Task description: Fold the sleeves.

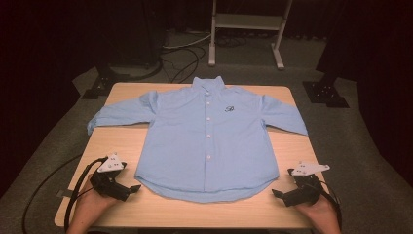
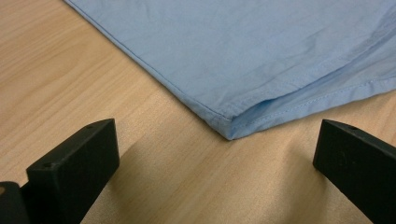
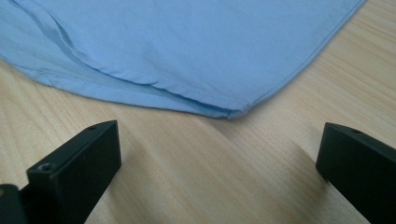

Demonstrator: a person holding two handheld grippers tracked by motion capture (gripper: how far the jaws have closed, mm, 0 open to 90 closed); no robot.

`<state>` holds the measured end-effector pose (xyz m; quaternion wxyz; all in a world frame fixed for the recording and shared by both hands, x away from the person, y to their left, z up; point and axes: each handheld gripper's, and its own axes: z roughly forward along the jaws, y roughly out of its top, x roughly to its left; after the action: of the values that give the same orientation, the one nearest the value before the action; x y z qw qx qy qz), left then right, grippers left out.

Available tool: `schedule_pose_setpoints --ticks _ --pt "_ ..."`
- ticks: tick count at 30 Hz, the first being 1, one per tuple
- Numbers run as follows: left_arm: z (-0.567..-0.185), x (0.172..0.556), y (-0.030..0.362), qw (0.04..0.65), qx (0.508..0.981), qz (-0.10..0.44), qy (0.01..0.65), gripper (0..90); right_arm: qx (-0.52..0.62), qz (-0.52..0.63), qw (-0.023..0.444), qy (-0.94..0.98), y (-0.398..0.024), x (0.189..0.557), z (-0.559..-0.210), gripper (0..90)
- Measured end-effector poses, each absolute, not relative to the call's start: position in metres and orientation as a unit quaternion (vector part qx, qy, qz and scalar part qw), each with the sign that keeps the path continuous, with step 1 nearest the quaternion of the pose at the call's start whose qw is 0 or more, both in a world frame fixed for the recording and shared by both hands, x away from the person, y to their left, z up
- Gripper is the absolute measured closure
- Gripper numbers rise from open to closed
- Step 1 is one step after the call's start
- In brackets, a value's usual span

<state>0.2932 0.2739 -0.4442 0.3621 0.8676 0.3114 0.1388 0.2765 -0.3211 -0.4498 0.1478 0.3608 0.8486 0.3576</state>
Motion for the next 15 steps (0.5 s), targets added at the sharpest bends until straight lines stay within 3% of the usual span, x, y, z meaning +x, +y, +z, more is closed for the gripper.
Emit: schedule_pose_setpoints --ticks 15 --pt "-0.4441 0.2895 0.2731 0.363 0.866 0.142 0.312 0.0 0.363 0.355 0.148 0.848 -0.3200 0.2741 -0.4494 0.0"
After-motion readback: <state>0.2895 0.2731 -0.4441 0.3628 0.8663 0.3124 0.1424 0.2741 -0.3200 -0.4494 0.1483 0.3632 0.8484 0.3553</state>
